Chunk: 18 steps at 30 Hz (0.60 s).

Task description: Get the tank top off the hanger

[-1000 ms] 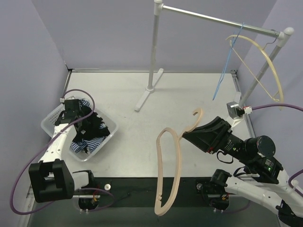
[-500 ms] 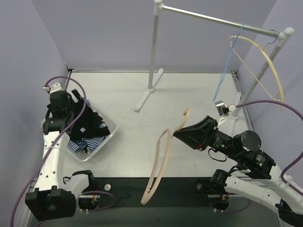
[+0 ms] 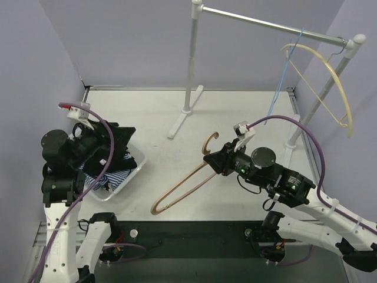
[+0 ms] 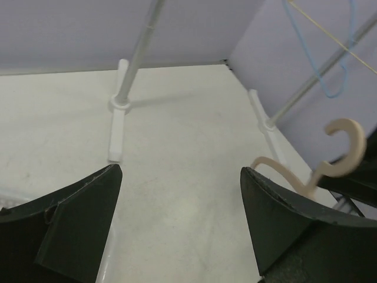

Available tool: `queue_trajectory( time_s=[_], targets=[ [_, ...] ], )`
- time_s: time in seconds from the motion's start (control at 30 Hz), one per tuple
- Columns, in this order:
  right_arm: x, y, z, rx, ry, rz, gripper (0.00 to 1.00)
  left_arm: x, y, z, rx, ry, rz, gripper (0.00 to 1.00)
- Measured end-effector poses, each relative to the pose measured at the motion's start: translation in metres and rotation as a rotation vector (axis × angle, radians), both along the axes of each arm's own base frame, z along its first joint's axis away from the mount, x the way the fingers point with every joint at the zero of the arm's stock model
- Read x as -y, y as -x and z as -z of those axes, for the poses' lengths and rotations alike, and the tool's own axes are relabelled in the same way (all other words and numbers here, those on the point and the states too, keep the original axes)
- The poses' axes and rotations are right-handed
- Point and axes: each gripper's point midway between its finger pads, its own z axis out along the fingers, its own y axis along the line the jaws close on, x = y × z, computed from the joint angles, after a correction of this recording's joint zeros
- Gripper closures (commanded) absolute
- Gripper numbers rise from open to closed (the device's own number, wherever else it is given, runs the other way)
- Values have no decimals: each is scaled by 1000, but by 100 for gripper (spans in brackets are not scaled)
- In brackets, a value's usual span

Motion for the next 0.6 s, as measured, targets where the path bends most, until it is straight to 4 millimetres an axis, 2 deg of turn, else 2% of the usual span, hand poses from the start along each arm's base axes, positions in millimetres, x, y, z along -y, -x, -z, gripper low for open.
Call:
queue_trajectory(
  time_s=[0.1,0.2,0.37,0.6],
  targets=[
    [3,-18,10,15,109,61,100,22,26,-18,86,-5,152,10],
    [5,-34,9,38,165,109,100,42,47,-20,124,-21,280,12],
    [6,-55,-3,46,189,168,100,59,64,1,95,-27,422,12],
    [-5,-79,-26,50,182,204,100,73,79,26,39,-17,549,13]
  ],
)
